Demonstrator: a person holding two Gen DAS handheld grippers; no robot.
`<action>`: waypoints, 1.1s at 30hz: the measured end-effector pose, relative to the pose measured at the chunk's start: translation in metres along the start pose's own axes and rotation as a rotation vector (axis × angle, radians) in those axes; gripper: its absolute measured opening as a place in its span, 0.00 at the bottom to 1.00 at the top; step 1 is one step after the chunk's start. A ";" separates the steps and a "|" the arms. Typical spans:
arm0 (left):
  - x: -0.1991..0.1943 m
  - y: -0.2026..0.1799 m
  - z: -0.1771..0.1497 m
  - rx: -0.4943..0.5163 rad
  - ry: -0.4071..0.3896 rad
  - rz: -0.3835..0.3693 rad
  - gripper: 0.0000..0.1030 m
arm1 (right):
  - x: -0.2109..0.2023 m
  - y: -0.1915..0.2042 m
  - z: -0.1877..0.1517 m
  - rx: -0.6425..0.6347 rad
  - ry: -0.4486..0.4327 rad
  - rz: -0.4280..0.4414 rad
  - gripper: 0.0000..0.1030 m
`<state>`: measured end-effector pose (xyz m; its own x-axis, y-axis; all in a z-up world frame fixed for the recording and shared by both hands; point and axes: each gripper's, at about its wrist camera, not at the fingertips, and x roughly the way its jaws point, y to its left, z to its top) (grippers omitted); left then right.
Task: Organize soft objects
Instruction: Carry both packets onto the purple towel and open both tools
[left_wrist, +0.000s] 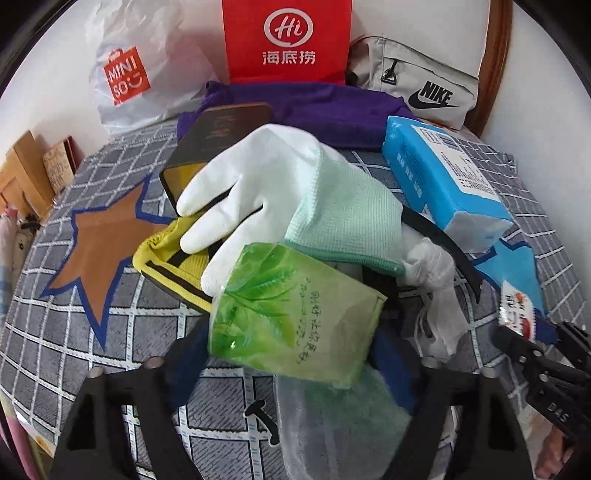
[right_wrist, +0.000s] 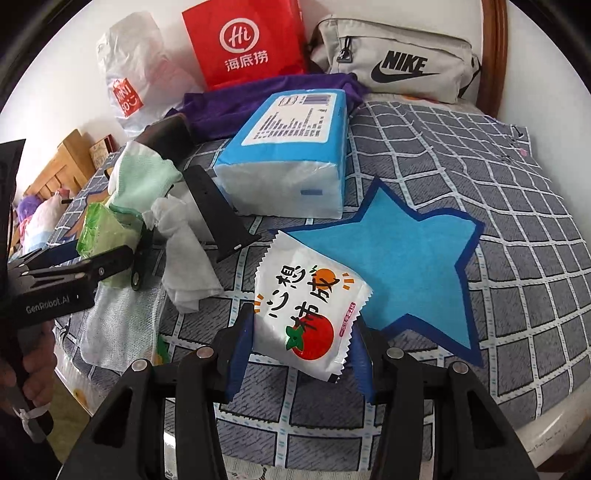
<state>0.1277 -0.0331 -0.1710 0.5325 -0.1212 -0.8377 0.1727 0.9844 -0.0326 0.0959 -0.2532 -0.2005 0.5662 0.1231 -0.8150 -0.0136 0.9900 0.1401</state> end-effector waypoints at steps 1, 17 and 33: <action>-0.003 0.004 0.000 -0.009 -0.001 -0.006 0.77 | 0.002 0.000 0.001 -0.002 0.005 0.000 0.46; -0.049 0.065 0.016 -0.176 -0.030 0.023 0.76 | -0.040 0.006 0.027 -0.035 -0.058 -0.009 0.46; -0.057 0.094 0.092 -0.232 -0.075 0.076 0.76 | -0.069 0.019 0.109 -0.072 -0.162 -0.005 0.47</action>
<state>0.1894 0.0543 -0.0758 0.5983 -0.0463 -0.8000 -0.0601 0.9929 -0.1024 0.1460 -0.2500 -0.0805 0.6920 0.1115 -0.7133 -0.0663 0.9936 0.0910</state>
